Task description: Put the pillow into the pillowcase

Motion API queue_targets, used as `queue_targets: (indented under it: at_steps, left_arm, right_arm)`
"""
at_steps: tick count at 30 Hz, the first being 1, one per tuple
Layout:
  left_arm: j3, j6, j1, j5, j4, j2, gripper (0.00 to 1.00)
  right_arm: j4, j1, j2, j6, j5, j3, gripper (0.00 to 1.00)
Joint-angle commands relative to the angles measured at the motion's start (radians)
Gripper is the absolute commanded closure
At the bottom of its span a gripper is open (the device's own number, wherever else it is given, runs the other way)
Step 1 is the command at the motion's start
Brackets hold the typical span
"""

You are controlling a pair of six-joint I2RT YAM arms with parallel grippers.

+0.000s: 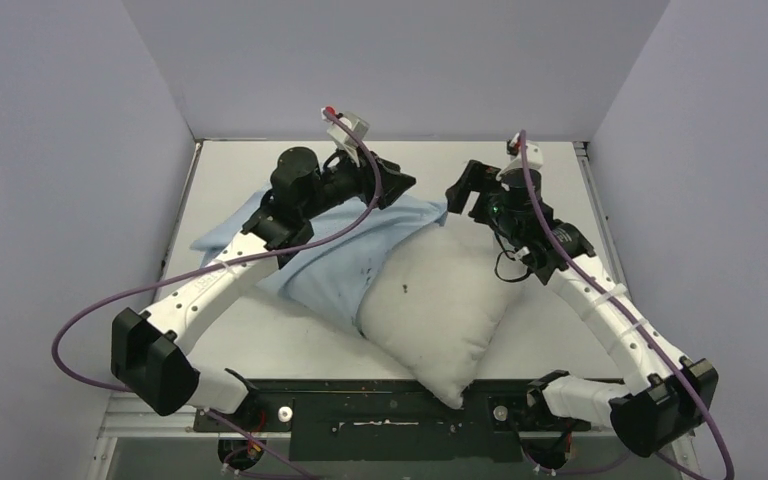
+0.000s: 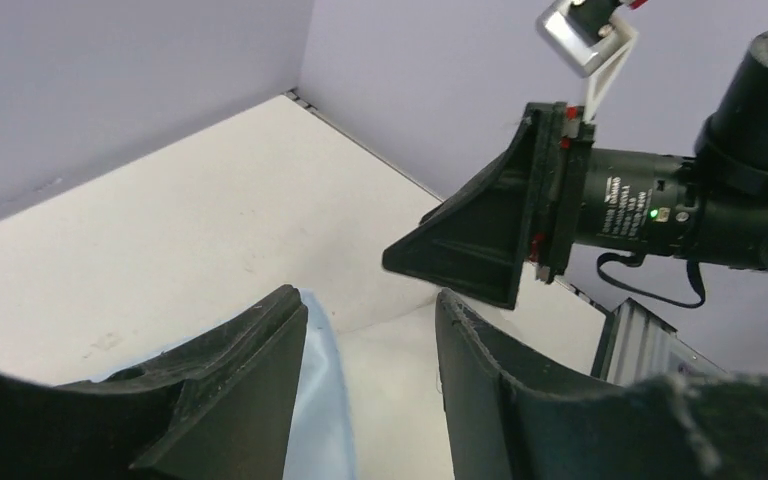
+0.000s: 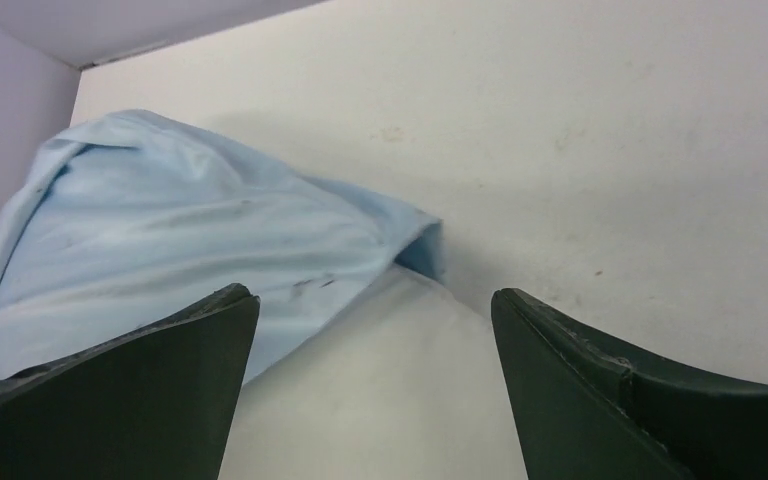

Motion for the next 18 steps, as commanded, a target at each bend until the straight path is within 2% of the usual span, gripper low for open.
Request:
queue_targets:
  at_steps: [1, 8, 12, 15, 18]
  left_arm:
    - [0.024, 0.148, -0.046, -0.138, -0.081, -0.068, 0.51]
    - [-0.139, 0.273, -0.158, -0.353, -0.213, -0.160, 0.50]
    - [-0.229, 0.316, -0.205, -0.391, -0.199, -0.168, 0.48]
    - [-0.260, 0.351, -0.227, -0.360, -0.139, -0.143, 0.47]
    - [-0.268, 0.376, -0.241, -0.407, -0.136, -0.107, 0.47]
  right_arm:
    - [-0.066, -0.016, -0.095, -0.029, 0.130, 0.056, 0.09]
    - [-0.154, -0.016, -0.198, 0.126, 0.106, -0.075, 0.05]
    - [-0.272, -0.016, -0.260, 0.264, 0.161, -0.157, 0.05]
    - [-0.325, -0.016, -0.323, 0.326, 0.173, -0.235, 0.05]
    - [-0.338, -0.016, -0.400, 0.362, 0.156, -0.329, 0.05]
